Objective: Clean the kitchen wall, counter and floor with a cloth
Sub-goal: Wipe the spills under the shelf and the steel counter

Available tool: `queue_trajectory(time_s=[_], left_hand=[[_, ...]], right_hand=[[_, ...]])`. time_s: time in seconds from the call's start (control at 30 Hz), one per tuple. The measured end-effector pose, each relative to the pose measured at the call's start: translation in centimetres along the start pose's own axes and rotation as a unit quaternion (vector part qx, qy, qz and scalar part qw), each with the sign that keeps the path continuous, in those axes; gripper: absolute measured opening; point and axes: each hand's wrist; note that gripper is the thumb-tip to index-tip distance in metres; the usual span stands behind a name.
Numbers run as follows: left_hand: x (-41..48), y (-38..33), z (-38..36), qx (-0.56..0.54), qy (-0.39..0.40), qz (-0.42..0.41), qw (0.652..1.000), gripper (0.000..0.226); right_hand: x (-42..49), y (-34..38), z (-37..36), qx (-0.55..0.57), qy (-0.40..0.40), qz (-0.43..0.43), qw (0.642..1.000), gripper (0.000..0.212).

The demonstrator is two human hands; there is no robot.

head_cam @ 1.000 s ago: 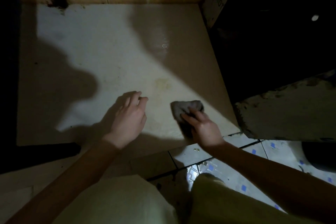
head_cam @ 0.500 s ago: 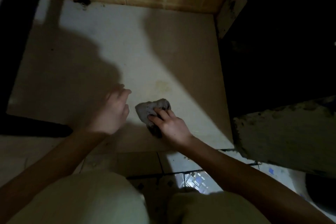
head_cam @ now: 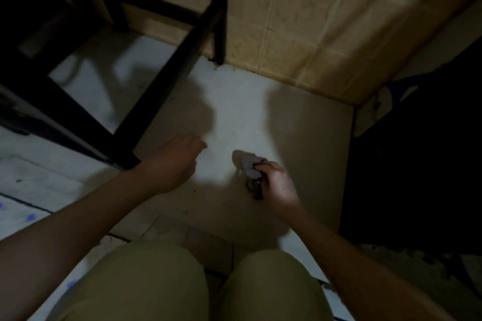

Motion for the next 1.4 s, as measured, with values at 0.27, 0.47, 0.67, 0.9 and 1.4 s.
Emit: queue_trajectory(time_s=[0.27, 0.47, 0.67, 0.9, 1.4], left_hand=[[-1.0, -1.8, 5.0, 0.08, 0.024, 0.03, 0.996, 0.034], [4.0, -2.1, 8.0, 0.048, -0.005, 0.035, 0.998, 0.039], [3.9, -5.5, 14.5, 0.036, 0.02, 0.024, 0.999, 0.046], [1.2, -10.7, 23.7, 0.007, -0.002, -0.014, 1.0, 0.041], [-6.1, -16.9, 49.3, 0.066, 0.008, 0.043, 0.997, 0.04]], right_hand=[[0.3, 4.5, 3.0, 0.022, -0.038, 0.054, 0.998, 0.042], [1.0, 5.5, 5.4, 0.02, -0.104, 0.009, 0.994, 0.044], [-2.0, 9.9, 11.5, 0.032, -0.137, -0.052, 0.989, 0.041], [-4.6, 18.2, 19.4, 0.013, -0.136, -0.058, 0.989, 0.039], [-12.3, 36.2, 39.6, -0.009, -0.127, -0.058, 0.99, 0.045]])
Point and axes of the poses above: each hand's wrist, its own x-axis towards the middle knuckle, its own z-axis out of the back of the hand, y = z × x, and after that the axes turned 4 degrees about y, right-handed
